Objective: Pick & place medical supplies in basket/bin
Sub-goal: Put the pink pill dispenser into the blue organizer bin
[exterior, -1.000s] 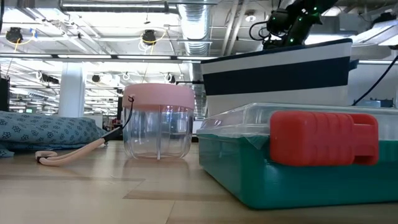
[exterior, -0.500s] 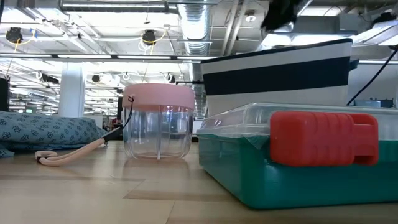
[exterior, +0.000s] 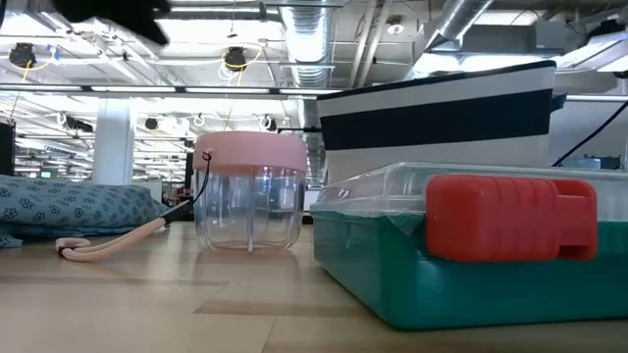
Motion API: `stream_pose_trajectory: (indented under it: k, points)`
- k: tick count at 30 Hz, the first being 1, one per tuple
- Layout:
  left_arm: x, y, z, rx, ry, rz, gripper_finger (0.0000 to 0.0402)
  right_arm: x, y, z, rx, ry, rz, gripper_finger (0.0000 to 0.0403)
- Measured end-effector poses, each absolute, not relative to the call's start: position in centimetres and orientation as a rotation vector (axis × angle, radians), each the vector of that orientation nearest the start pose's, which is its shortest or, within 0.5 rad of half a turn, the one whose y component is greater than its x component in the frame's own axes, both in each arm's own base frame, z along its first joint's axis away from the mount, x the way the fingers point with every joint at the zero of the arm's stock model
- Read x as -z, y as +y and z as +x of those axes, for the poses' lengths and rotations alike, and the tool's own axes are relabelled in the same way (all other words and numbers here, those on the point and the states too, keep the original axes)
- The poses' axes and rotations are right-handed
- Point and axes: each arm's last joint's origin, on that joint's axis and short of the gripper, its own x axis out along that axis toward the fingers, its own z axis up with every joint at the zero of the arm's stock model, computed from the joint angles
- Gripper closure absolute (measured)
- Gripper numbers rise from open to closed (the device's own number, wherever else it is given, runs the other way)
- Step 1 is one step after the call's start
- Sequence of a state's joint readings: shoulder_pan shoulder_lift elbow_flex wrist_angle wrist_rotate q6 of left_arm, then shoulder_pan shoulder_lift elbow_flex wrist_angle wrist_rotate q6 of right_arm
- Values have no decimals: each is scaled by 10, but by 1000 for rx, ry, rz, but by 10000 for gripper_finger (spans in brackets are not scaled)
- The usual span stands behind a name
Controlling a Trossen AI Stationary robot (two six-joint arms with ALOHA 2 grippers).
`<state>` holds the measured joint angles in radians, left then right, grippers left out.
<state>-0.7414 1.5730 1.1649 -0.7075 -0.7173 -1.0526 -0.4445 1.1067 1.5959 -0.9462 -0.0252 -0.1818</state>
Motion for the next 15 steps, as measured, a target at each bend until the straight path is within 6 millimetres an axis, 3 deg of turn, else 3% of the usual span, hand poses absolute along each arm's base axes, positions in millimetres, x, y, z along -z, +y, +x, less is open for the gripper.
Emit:
stream_pose_trajectory:
  k: [9,15]
  points:
    - [-174,-193,236,-239,673,-367,207,-452,-83,181,352,569,-46,193]
    - [-128,-194,241,-183,664,-271,207,-441,-92,200,343,626,-45,193]
